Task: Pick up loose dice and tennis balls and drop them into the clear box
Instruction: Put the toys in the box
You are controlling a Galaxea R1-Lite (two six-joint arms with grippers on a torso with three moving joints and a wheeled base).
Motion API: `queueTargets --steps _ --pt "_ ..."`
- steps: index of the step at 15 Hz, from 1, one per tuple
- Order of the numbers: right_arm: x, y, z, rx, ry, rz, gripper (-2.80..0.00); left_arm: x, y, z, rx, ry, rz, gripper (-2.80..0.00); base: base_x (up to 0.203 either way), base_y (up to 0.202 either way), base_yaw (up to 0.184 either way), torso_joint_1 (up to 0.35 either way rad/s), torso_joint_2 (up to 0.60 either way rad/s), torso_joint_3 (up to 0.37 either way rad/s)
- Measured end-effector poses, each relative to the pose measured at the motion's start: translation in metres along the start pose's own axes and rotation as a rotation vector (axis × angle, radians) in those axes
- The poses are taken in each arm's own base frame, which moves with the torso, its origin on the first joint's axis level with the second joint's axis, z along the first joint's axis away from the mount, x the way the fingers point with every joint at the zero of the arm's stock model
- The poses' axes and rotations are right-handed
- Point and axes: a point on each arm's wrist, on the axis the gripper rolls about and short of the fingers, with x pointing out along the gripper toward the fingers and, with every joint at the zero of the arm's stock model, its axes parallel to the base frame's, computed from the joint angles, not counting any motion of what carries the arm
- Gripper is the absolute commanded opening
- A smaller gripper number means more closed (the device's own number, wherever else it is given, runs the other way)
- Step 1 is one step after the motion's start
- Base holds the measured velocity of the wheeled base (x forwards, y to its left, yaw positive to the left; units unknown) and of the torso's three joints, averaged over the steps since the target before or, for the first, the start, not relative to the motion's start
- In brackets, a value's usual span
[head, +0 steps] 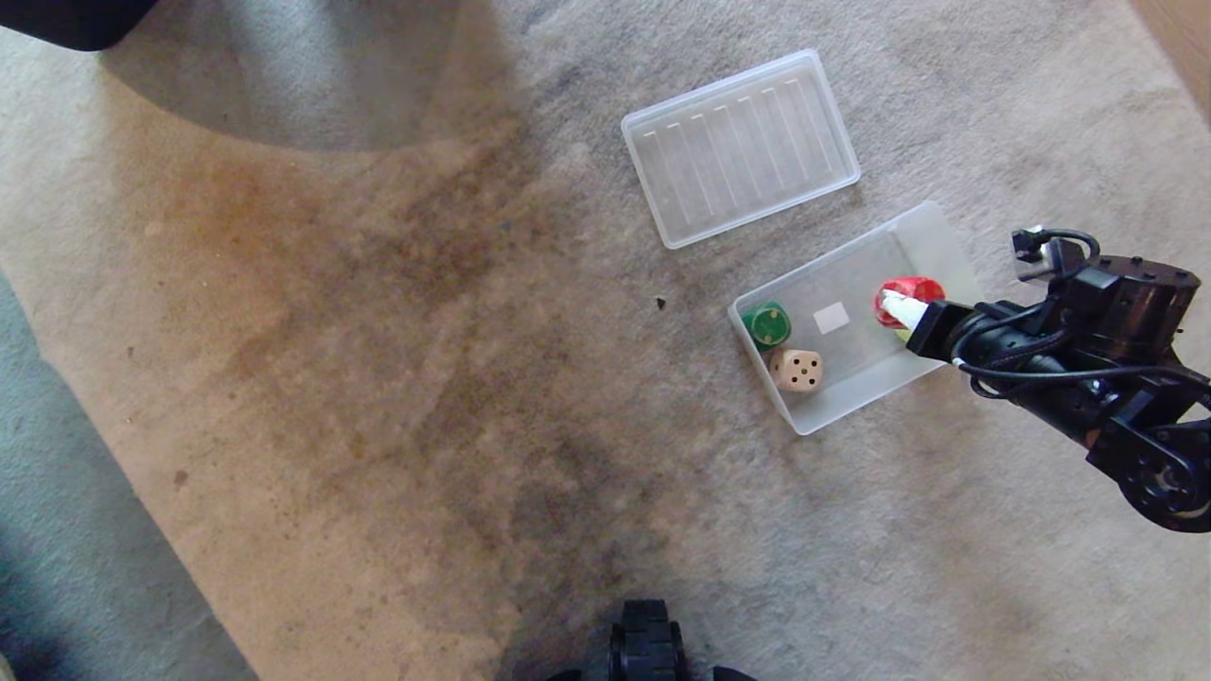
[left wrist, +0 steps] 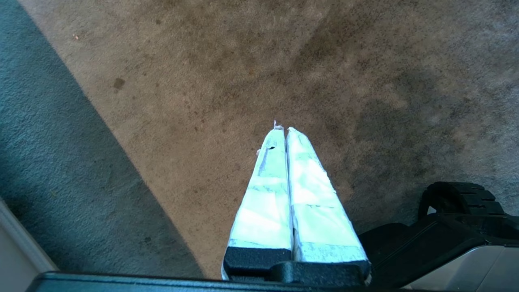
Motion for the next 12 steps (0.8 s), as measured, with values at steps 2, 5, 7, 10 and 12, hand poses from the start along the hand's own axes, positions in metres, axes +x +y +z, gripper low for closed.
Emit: queueTargets --steps 2,5,7,10,12 --pt "0.006 0.002 -0.006 -0.001 0.004 0.020 0.00 0.000 0.000 0.000 0.000 0.000 0.000 -2.80 0.000 0.000 0.000 0.000 0.00 0.000" --pt "0.007 0.007 -0.010 -0.010 -0.035 0.070 0.00 0.000 0.000 0.000 0.000 0.000 0.000 -2.80 0.000 0.000 0.000 0.000 0.00 0.000" --pt "0.004 0.006 -0.015 -0.017 -0.018 0.077 0.00 0.000 0.000 0.000 0.000 0.000 0.000 -2.80 0.000 0.000 0.000 0.000 0.00 0.000" --pt "-0.007 0.006 -0.016 -0.019 0.000 0.080 0.00 0.000 0.000 0.000 0.000 0.000 0.000 -2.80 0.000 0.000 0.000 0.000 0.00 0.000" --pt "-0.014 0.005 -0.017 -0.018 0.019 0.075 0.00 0.000 0.000 0.000 0.000 0.000 0.000 -2.80 0.000 0.000 0.000 0.000 0.00 0.000"
